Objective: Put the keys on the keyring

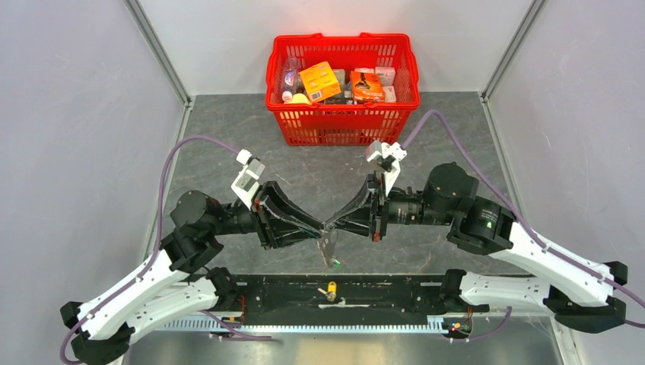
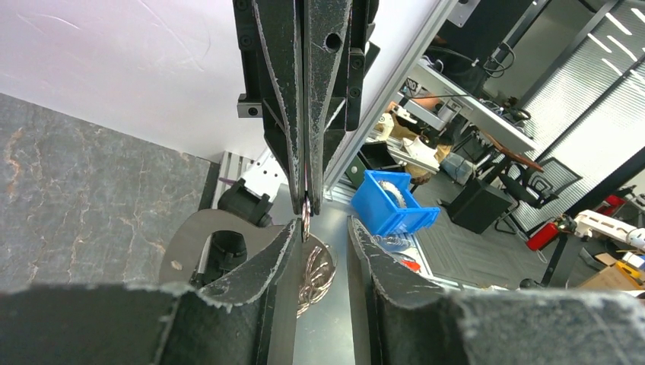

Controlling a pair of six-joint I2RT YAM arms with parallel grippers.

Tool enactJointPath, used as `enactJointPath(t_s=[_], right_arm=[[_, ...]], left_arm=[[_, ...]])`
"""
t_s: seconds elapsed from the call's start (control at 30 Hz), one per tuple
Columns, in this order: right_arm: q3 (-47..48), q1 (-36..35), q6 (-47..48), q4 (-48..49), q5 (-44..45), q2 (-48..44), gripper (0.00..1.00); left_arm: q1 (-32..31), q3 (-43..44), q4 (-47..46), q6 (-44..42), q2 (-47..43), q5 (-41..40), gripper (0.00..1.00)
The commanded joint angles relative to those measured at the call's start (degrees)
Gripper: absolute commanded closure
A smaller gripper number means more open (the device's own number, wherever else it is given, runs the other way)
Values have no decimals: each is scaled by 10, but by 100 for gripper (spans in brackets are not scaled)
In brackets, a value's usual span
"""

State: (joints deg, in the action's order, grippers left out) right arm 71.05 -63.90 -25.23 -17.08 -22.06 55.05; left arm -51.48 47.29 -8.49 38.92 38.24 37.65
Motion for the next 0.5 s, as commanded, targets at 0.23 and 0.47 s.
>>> enactJointPath(t_s=[0.23,0.47], right_arm=[[-44,-2,-51,148,28,-39,100],[-51,-2,-56,162,22,-31,100]], left_arm=[[1,-4,-29,8,-1,-16,69],[1,-2,-33,8,-1,-27,72]])
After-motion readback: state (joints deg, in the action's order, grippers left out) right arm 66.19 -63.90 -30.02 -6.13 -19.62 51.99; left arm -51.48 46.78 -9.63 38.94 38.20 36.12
